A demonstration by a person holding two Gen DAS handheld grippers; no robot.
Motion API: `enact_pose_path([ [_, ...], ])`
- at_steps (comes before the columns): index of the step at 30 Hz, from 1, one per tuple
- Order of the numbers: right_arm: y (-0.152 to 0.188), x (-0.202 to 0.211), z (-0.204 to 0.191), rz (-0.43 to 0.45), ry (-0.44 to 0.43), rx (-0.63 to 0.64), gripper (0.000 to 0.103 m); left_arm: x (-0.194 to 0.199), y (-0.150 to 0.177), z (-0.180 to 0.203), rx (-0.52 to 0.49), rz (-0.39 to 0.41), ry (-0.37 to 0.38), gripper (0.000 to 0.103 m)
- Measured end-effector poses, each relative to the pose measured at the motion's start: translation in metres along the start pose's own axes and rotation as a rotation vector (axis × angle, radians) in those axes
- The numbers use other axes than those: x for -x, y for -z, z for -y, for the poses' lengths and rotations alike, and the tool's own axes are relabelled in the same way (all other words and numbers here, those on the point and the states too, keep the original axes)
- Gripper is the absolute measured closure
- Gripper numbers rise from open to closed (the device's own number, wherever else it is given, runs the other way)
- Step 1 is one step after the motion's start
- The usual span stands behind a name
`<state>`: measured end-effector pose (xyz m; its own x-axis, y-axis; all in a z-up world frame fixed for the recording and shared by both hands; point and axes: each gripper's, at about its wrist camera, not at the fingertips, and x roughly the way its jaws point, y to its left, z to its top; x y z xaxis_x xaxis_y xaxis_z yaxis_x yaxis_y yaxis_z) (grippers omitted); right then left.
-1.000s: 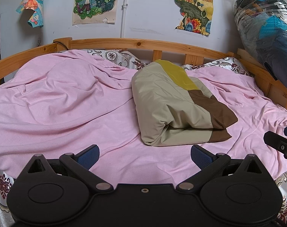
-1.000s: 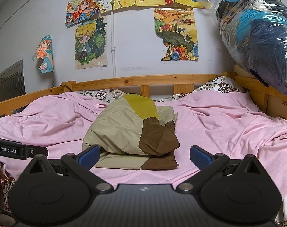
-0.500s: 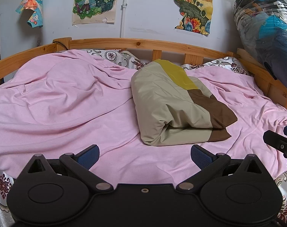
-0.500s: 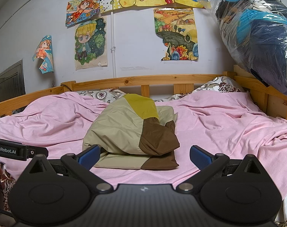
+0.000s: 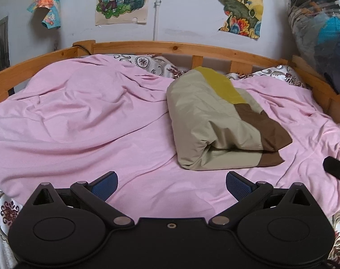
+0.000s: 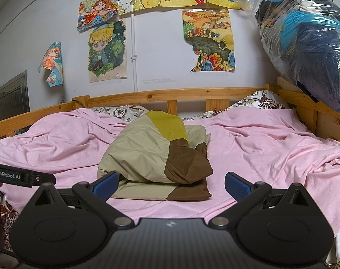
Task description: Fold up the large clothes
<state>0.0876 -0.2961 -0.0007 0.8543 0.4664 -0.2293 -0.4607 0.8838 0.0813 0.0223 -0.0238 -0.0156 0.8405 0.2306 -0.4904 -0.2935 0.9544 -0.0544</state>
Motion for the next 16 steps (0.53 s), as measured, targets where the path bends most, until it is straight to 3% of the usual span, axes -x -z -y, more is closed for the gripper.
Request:
enact_pose_path([
  [16,-0.0002,0.0001,0.0000,-0.001,0.000,0.000,0.000,-0.0035,0.0002,-0.0043,0.013,-0.016,0.017,0.001],
])
